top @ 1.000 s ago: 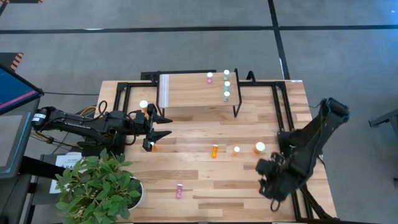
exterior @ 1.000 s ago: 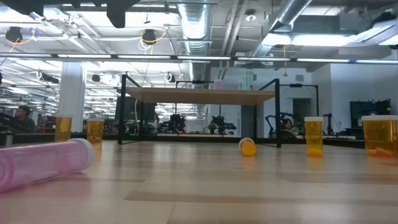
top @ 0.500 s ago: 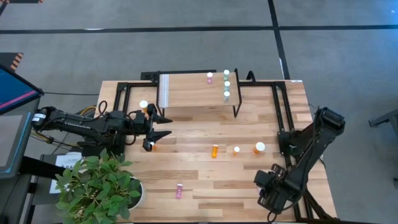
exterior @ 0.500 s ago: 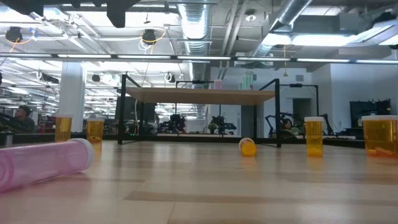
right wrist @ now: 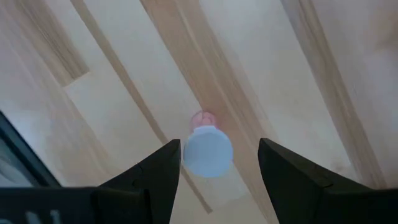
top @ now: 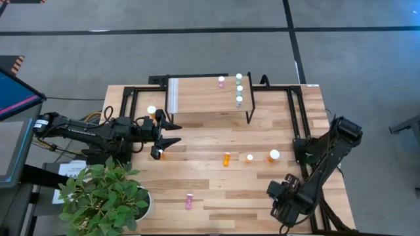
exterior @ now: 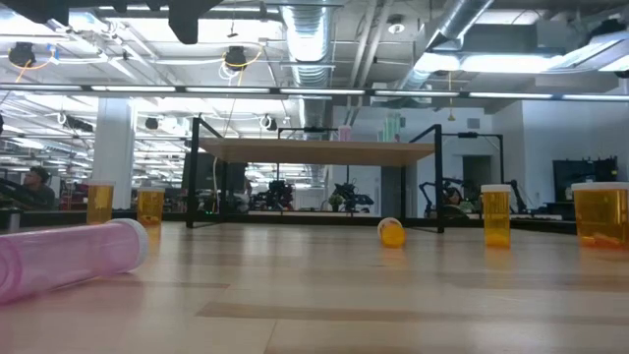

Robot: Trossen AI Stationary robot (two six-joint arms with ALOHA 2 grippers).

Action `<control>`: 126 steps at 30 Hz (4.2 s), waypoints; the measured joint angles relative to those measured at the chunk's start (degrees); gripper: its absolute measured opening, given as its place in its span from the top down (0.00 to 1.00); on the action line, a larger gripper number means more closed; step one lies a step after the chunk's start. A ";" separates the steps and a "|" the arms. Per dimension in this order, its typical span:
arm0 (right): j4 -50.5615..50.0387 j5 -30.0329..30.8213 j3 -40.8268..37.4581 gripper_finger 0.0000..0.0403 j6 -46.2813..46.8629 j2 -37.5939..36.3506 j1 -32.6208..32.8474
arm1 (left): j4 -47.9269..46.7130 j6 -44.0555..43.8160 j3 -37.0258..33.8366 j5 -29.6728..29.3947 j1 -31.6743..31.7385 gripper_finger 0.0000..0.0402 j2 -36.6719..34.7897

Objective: Pick and place medicine bottles onto shelf by color
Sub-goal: Align the right small pink pill bottle with the other small pink pill bottle on the shelf

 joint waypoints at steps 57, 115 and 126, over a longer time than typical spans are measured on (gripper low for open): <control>2.02 5.32 35.59 0.67 -79.12 -7.65 -62.86 | 0.28 1.09 0.00 0.28 0.00 0.48 0.00; -17.76 -0.27 62.84 0.66 -101.62 22.20 -80.56 | 0.00 2.60 0.00 -0.24 0.07 0.48 0.00; -17.00 -0.15 62.90 0.66 -102.91 24.72 -81.49 | -0.37 2.60 0.00 -0.24 0.07 0.48 0.00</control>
